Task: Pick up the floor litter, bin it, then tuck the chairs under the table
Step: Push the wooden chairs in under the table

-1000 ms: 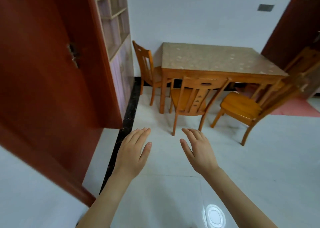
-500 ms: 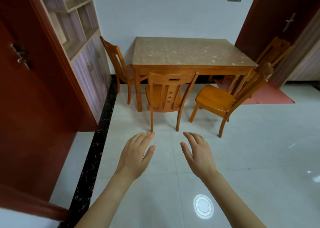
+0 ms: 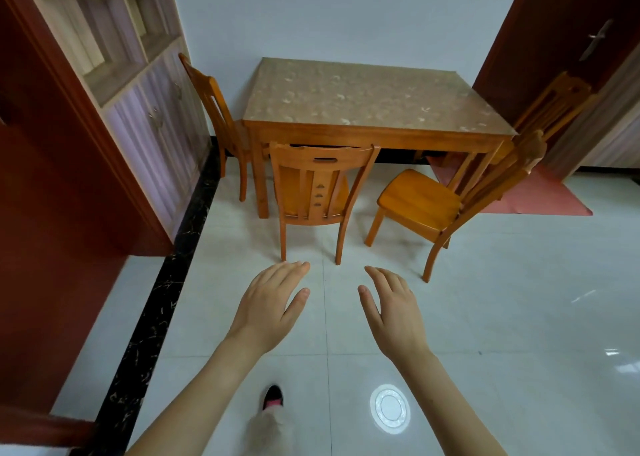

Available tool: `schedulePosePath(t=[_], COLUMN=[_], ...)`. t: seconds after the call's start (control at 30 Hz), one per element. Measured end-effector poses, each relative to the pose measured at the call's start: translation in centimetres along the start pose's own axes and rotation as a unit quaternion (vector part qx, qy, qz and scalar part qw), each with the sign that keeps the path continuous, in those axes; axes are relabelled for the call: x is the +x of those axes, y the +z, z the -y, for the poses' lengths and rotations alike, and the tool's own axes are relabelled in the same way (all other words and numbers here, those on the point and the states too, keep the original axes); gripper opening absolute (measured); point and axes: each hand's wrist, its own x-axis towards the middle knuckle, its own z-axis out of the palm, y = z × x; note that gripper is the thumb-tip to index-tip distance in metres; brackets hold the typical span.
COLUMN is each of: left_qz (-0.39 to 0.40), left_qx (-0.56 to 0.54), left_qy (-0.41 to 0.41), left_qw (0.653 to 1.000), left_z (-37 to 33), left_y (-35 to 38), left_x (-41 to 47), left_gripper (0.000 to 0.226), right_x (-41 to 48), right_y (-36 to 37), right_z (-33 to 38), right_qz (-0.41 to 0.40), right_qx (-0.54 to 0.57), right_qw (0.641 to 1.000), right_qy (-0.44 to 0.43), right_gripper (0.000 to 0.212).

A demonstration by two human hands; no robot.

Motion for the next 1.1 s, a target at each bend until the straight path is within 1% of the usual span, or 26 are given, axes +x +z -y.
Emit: schedulePosePath(t=[0.17,0.27,0.37,0.5,0.6,0.67,0.73,0.8,0.97,1.1], left_qz=[0.022,0.027,0.035,0.032,0.032,0.032,0.038,0.043,0.019,0.023], left_qx=[-0.005,-0.008,-0.016,-0.007,0.002,0.008,0.012,0.018,0.034,0.037], left_qy=[-0.007,-0.006,-0.014,-0.007,-0.022,-0.032,-0.043,-0.054,-0.075,-0.126], left_qw=[1.0,1.0,0.999,0.999,0.999,0.999,0.998,0.997,0.996,0.991], left_z=[3.3,5.4,7.9,11.1,13.1,14.2,15.4,16.7,18.8,20.0], left_y=[2.0,2.8,2.9,2.1,2.0,2.5,3.3,4.4,7.1,9.3], left_x=[6.3,11.7,17.6,25.1,29.7,32.2,34.6,37.0,42.9,47.3], left_gripper=[0.056,0.066,0.066,0.067,0.072,0.072,0.066,0.064,0.057,0.062], right_x=[6.2,11.6,17.5,25.1,29.8,32.7,35.6,38.5,46.5,53.0], right_y=[2.1,3.0,3.1,2.9,3.6,4.0,4.4,5.0,6.7,8.5], right_z=[-2.0,-2.7,-2.9,-2.8,-3.5,-4.1,-5.0,-6.0,-9.1,-11.9], right_qz=[0.005,0.003,-0.004,-0.009,-0.008,0.003,0.016,0.023,0.048,0.081], right_qx=[0.004,0.0,-0.009,-0.02,-0.022,-0.029,-0.038,-0.036,-0.031,-0.02], right_qw=[1.0,1.0,0.999,0.999,0.999,0.999,0.999,0.999,0.998,0.994], right_qy=[0.014,0.026,0.035,0.046,0.043,0.038,0.029,0.017,-0.016,-0.066], right_gripper=[0.059,0.056,0.051,0.059,0.064,0.065,0.067,0.064,0.06,0.061])
